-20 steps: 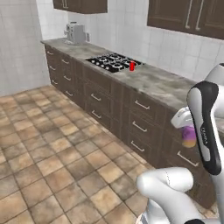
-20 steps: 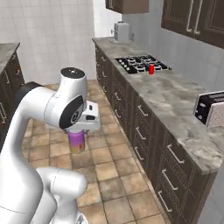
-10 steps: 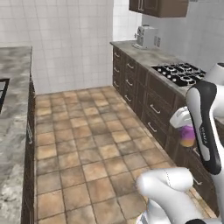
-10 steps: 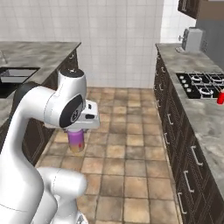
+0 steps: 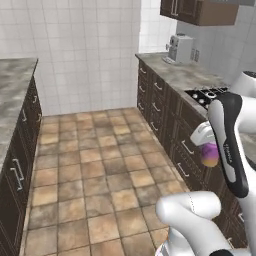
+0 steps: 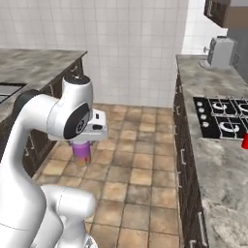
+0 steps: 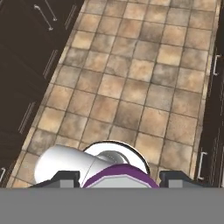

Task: Four empty soda cans are scattered around the kitchen. Gather all the cans and cluster them next to the stove for recycling.

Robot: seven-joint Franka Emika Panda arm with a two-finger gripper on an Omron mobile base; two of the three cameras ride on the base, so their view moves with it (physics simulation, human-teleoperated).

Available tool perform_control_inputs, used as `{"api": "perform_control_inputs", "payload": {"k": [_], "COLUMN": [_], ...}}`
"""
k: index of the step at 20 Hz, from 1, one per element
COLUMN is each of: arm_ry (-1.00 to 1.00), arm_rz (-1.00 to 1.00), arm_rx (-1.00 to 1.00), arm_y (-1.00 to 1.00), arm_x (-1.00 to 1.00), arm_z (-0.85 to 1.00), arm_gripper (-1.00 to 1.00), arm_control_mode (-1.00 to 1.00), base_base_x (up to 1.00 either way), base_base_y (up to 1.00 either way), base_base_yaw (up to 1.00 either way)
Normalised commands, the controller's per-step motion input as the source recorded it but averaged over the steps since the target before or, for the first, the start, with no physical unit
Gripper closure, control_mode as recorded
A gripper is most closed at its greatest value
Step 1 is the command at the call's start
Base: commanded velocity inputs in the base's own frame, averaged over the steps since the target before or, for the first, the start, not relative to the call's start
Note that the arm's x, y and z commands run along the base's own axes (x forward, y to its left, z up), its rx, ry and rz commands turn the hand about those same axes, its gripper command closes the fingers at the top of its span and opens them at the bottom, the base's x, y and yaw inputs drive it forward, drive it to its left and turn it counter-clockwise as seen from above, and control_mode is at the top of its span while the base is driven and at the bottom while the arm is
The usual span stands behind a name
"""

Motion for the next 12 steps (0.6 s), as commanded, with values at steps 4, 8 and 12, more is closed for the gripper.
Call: {"api": "perform_control_inputs", "payload": {"k": [4,8,12], "arm_ry": [0.00,0.00,0.00], "arm_rz": [0.00,0.00,0.00], "arm_rx": [0.00,0.00,0.00], "arm_y": [0.00,0.00,0.00], "arm_x": [0.00,0.00,0.00], "arm_z": [0.00,0.00,0.00], "arm_gripper": [1.00,1.00,1.00], "arm_control_mode": [1.00,1.00,1.00], "base_base_x": [0.69,0.61,0.41], "base_base_y": [-0.66,-0.24,0.22], "base_base_yaw": [-0.14,-0.20,-0.21]}}
